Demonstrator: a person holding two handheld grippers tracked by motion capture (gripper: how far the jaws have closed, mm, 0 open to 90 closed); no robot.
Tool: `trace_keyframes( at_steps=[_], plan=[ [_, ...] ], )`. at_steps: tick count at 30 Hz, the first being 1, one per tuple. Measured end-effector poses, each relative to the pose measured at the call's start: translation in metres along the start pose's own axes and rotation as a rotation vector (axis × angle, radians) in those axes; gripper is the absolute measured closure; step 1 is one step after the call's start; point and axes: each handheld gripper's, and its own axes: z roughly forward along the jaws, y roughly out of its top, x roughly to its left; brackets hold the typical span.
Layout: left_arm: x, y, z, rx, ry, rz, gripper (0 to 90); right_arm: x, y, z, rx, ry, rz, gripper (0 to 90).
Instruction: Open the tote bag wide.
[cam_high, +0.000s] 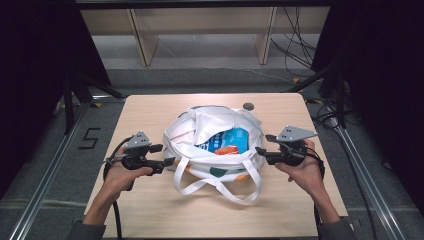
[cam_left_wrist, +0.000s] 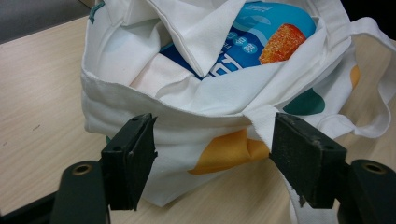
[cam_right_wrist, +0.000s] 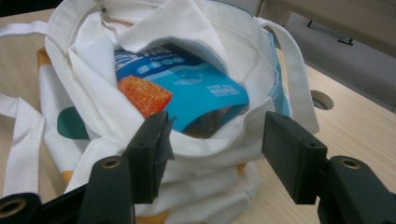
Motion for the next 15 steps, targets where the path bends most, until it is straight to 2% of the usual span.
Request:
trace_keyframes(
  at_steps=[1, 2, 3, 4, 6, 7, 8, 10, 12, 13, 14, 15],
  plan=[
    [-0.001, 0.0, -0.001, 0.011, -0.001, 0.002, 28.9, 0.001, -0.001, 0.001, -0.014, -0.006, 0.006, 42.3],
    [-0.001, -0.001, 0.0, 0.003, -0.008, 0.011, 28.7, 0.001, -0.001, 0.0, 0.002, 0.008, 0.005, 42.0],
    [-0.002, -0.001, 0.0, 0.008, -0.011, 0.01, 28.4, 0.001, -0.002, -0.001, -0.012, -0.002, -0.008, 41.7],
    [-0.003, -0.002, 0.0, 0.004, -0.005, 0.012, 28.1, 0.002, -0.002, -0.002, 0.0, 0.002, 0.009, 41.3],
    [-0.004, -0.002, 0.0, 0.005, -0.013, 0.009, 27.6, 0.001, -0.003, -0.003, -0.01, -0.002, -0.006, 40.5],
    [-0.005, -0.003, 0.0, -0.001, -0.002, 0.012, 27.6, 0.001, -0.003, -0.002, -0.017, -0.004, -0.016, 40.2],
    [-0.005, -0.003, 0.0, -0.001, -0.004, 0.013, 27.5, 0.004, -0.004, -0.003, -0.01, -0.011, 0.018, 39.9],
    [-0.007, -0.005, 0.0, -0.007, -0.011, 0.002, 27.3, 0.002, -0.006, -0.004, -0.002, -0.006, -0.001, 39.5],
    [-0.009, -0.005, -0.002, 0.005, -0.016, 0.006, 27.1, 0.003, -0.007, -0.006, 0.0, -0.013, 0.007, 39.2],
    [-0.011, -0.006, -0.001, -0.01, -0.011, 0.008, 27.0, 0.003, -0.008, -0.005, -0.004, -0.007, 0.001, 38.9],
    [-0.012, -0.005, -0.002, 0.001, -0.011, 0.011, 26.7, 0.002, -0.008, -0.007, 0.0, -0.005, 0.004, 38.6],
    [-0.014, -0.006, -0.001, -0.009, -0.011, 0.013, 26.5, 0.003, -0.009, -0.007, -0.004, -0.014, 0.008, 38.4]
  ],
)
